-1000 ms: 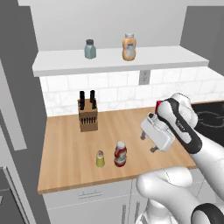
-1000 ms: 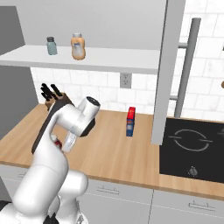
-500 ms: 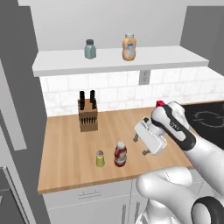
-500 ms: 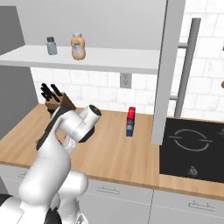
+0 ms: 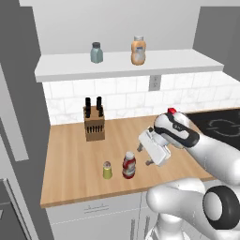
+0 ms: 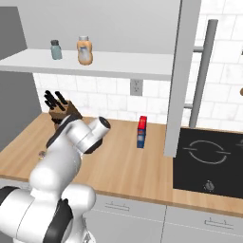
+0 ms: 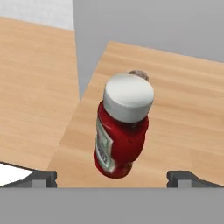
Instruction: Put the shaker and condiment bottle from the counter next to their counterparts in the cabinet.
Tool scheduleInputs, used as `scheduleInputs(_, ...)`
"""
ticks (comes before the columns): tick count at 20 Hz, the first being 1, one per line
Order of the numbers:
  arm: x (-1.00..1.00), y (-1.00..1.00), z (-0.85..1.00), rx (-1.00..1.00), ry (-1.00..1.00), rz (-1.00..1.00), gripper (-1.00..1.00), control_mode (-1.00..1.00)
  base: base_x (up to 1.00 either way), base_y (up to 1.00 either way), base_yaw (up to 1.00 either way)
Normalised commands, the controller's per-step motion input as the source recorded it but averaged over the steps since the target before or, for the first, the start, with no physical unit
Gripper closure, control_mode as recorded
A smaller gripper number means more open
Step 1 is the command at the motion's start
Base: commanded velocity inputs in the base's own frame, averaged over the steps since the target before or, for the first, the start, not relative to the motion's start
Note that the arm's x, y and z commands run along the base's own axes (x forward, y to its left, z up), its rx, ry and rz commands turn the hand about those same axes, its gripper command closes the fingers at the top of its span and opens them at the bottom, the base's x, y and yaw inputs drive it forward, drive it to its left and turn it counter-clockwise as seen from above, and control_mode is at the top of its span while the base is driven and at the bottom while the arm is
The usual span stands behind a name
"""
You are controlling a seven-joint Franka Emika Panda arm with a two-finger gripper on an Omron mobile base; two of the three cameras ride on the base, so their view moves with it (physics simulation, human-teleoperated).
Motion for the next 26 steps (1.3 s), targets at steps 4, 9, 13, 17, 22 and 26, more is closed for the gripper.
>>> scheduleInputs(4, 0.18, 0.08, -0.10, 0.07, 0.01, 0.00, -1.00, -1.00, 0.00, 0.00, 0.00)
scheduleInputs(9, 0.02, 0.14, -0.04, 0.11, 0.06, 0.01, -1.00, -1.00, 0.00, 0.00, 0.00)
scheduleInputs(13, 0.00, 0.19, -0.06, 0.08, 0.08, 0.02, -1.00, -1.00, 0.00, 0.00, 0.00)
scheduleInputs(17, 0.00, 0.19, -0.12, 0.02, 0.08, 0.02, -1.00, -1.00, 0.00, 0.00, 0.00)
scheduleInputs(22, -0.11, 0.24, -0.18, 0.01, 0.04, 0.00, -1.00, -1.00, 0.00, 0.00, 0.00)
scheduleInputs(26, -0.32, 0.36, -0.33, 0.02, 0.07, 0.00, 1.00, -1.00, 0.00, 0.00, 0.00)
